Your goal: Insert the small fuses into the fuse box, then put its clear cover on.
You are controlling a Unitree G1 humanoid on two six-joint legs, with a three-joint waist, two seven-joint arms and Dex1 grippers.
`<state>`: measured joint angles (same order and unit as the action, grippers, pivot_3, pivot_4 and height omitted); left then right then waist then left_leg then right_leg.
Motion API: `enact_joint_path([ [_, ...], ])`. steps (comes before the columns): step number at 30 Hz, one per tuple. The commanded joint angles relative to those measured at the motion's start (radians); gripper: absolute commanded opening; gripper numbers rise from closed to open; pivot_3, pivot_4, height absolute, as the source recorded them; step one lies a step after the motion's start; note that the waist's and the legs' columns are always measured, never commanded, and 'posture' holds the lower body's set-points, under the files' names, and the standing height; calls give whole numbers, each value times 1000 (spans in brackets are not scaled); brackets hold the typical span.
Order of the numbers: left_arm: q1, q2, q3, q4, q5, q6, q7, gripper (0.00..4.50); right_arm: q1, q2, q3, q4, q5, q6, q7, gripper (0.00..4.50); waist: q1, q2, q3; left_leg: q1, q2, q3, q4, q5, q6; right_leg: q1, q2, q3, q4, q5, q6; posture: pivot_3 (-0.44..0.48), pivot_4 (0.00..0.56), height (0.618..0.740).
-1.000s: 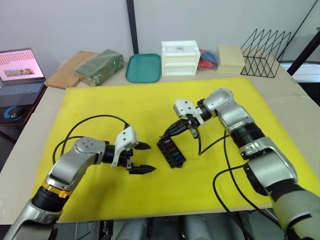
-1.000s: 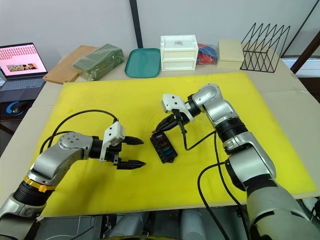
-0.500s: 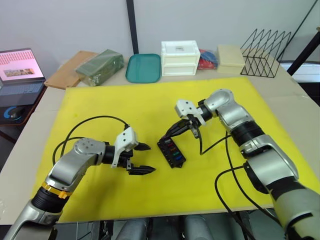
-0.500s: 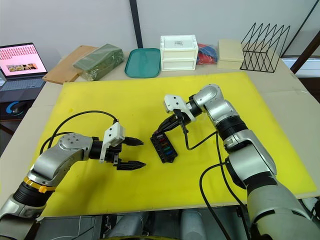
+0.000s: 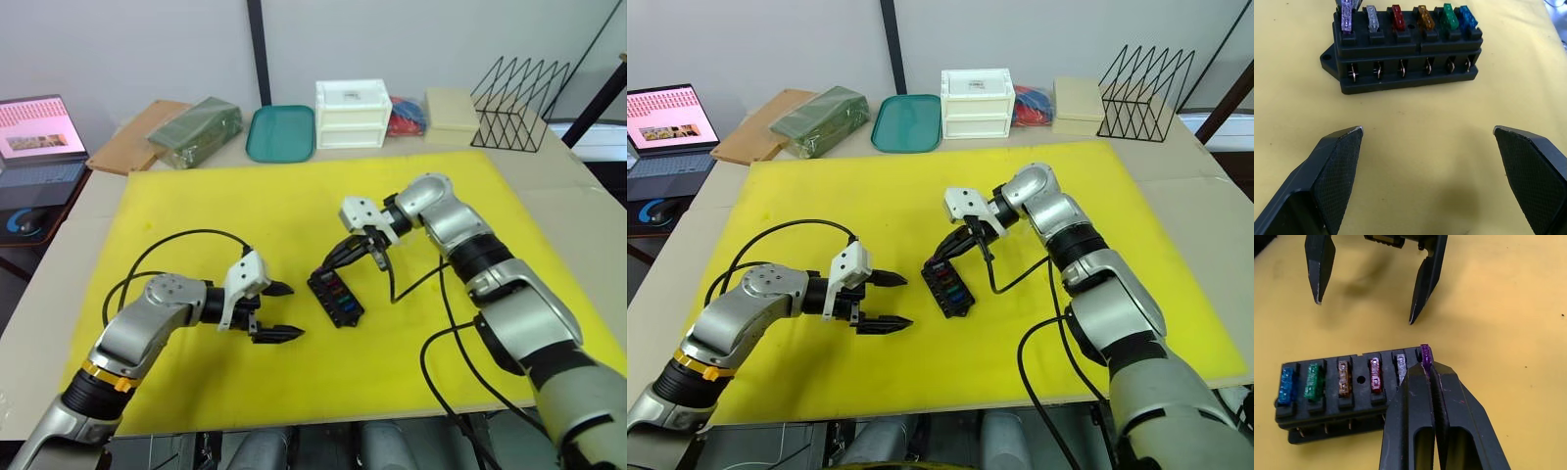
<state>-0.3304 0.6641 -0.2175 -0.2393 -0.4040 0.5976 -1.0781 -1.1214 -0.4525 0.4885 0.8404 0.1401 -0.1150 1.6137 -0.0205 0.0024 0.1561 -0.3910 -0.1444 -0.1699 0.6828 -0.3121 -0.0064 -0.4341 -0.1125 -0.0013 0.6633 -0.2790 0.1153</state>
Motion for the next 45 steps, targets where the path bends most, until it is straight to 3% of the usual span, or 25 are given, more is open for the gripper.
enact_joint_path([
  [1,-10,1,16,-32,-4,-9,7,4484,-26,3,0,40,-24,-30,1,0,1,0,0,0,0,0,0,0,0,0,0,0,0,0,0,0,150,740],
  [12,-16,1,9,-28,0,-13,11,4484,-39,1,-1,45,-22,-44,1,0,0,0,0,0,0,0,0,0,0,0,0,0,0,0,0,0,150,740],
  [19,-7,15,19,-27,-3,-17,2,4484,-50,-13,-37,-60,65,78,1,0,0,0,0,0,0,0,0,0,0,0,0,0,0,0,0,0,150,740],
  [26,12,67,78,-28,-31,-13,-25,4484,37,-83,-119,-401,154,361,-18,0,5,0,0,0,0,0,0,0,0,0,0,0,0,0,0,0,150,740],
  [34,21,58,112,2,-64,-4,-29,4484,281,-216,-242,-891,190,593,-196,0,9,0,0,0,-1,0,0,0,0,0,-1,0,0,0,0,0,150,740],
  [41,-48,47,68,87,-22,-79,-89,4484,434,-277,-347,-1124,225,736,-367,0,12,0,0,0,0,0,0,0,0,0,-1,0,0,0,0,0,150,740],
  [45,-98,43,39,159,39,-205,-140,4500,485,-300,-390,-1216,260,807,-435,1184,12,0,0,0,-1,0,1,0,0,0,-1,0,0,0,0,0,150,740],
])
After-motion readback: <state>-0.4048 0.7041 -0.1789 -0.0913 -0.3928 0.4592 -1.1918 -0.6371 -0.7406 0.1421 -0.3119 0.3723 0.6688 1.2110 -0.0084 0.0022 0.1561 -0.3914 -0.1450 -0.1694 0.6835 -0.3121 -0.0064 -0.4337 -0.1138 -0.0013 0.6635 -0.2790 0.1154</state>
